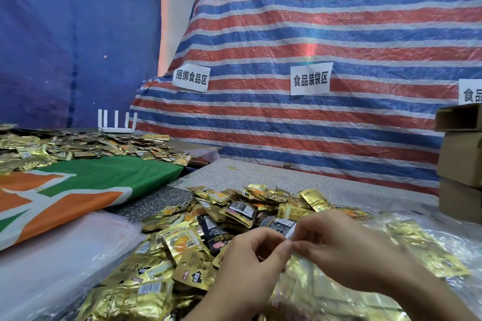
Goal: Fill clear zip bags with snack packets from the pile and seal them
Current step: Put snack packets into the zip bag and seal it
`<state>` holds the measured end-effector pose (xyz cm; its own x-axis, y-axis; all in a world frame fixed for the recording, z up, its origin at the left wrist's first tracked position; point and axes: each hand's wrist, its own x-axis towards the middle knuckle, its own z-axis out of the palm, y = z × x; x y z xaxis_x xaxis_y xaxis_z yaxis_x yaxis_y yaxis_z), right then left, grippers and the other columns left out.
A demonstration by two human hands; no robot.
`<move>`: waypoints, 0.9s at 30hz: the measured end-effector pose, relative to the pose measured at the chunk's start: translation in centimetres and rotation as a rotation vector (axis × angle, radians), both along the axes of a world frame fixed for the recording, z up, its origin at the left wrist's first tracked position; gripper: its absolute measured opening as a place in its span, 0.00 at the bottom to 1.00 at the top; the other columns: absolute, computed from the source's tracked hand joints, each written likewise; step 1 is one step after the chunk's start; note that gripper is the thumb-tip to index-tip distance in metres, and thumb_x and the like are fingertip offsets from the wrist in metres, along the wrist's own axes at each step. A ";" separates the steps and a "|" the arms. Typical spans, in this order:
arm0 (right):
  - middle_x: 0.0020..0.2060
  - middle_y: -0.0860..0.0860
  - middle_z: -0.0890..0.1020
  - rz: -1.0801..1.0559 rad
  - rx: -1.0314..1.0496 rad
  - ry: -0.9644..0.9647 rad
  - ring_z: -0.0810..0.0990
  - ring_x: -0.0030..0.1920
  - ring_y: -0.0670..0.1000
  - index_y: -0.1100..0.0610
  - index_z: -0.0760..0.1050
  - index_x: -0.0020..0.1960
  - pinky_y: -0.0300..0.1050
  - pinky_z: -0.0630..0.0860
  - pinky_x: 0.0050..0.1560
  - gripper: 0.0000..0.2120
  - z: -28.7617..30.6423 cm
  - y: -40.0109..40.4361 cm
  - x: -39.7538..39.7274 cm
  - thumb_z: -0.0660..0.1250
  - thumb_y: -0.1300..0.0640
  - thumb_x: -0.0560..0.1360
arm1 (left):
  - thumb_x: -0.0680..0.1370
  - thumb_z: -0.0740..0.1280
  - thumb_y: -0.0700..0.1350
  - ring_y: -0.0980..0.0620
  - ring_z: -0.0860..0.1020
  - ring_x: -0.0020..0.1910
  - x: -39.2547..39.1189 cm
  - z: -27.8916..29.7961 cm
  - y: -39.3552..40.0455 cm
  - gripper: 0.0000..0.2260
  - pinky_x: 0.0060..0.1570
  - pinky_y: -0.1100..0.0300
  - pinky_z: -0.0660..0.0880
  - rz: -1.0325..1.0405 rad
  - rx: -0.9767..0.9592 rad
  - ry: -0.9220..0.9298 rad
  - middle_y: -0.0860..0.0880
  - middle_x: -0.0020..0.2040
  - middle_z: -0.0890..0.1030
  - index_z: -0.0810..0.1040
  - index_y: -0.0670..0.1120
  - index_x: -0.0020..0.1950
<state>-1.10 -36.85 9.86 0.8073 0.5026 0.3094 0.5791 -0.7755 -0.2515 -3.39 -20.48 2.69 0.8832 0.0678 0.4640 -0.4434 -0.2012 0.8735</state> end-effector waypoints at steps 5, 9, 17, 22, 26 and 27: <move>0.33 0.41 0.79 0.008 -0.008 -0.006 0.76 0.37 0.35 0.47 0.78 0.38 0.31 0.71 0.36 0.10 -0.1 0.2 -0.1 0.68 0.46 0.77 | 0.78 0.69 0.43 0.57 0.78 0.33 0.0 -0.2 0.1 0.07 0.38 0.61 0.76 0.014 0.021 -0.039 0.48 0.35 0.83 0.82 0.48 0.41; 0.33 0.43 0.79 0.005 -0.018 0.019 0.76 0.37 0.36 0.46 0.80 0.40 0.33 0.72 0.35 0.08 -0.1 0.1 0.0 0.68 0.47 0.77 | 0.79 0.69 0.43 0.58 0.77 0.33 -0.1 -0.3 0.0 0.07 0.37 0.62 0.75 0.015 0.052 -0.041 0.47 0.38 0.83 0.82 0.48 0.41; 0.34 0.45 0.80 -0.009 -0.017 0.019 0.77 0.36 0.39 0.48 0.79 0.40 0.36 0.72 0.34 0.08 -0.4 0.3 0.0 0.68 0.48 0.77 | 0.79 0.68 0.43 0.60 0.75 0.32 -0.3 -0.2 -0.1 0.07 0.36 0.65 0.72 0.027 0.068 -0.038 0.52 0.33 0.80 0.81 0.48 0.41; 0.34 0.46 0.79 -0.029 -0.035 -0.026 0.77 0.37 0.44 0.45 0.74 0.35 0.40 0.73 0.35 0.12 -0.5 0.8 -0.2 0.68 0.48 0.77 | 0.79 0.68 0.44 0.59 0.75 0.33 -0.3 -0.3 0.0 0.06 0.38 0.59 0.74 0.036 0.071 -0.047 0.51 0.34 0.80 0.81 0.48 0.43; 0.33 0.44 0.78 -0.049 -0.008 -0.034 0.76 0.36 0.43 0.46 0.75 0.35 0.39 0.72 0.36 0.12 -0.7 1.0 -0.2 0.68 0.48 0.77 | 0.80 0.66 0.44 0.58 0.75 0.33 -0.2 -0.4 0.0 0.07 0.37 0.62 0.73 0.019 0.040 -0.049 0.52 0.33 0.79 0.80 0.47 0.43; 0.33 0.44 0.79 -0.053 0.002 -0.034 0.76 0.36 0.43 0.46 0.75 0.36 0.39 0.72 0.36 0.11 -0.7 1.1 -0.2 0.68 0.48 0.77 | 0.81 0.65 0.45 0.58 0.75 0.33 -0.1 -0.5 0.0 0.07 0.37 0.63 0.72 0.007 0.042 -0.045 0.52 0.33 0.79 0.79 0.48 0.43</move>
<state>-1.30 -35.79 9.19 0.8219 0.4588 0.3376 0.5454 -0.8048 -0.2342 -3.53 -20.48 2.24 0.8607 0.0539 0.5062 -0.4808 -0.2403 0.8432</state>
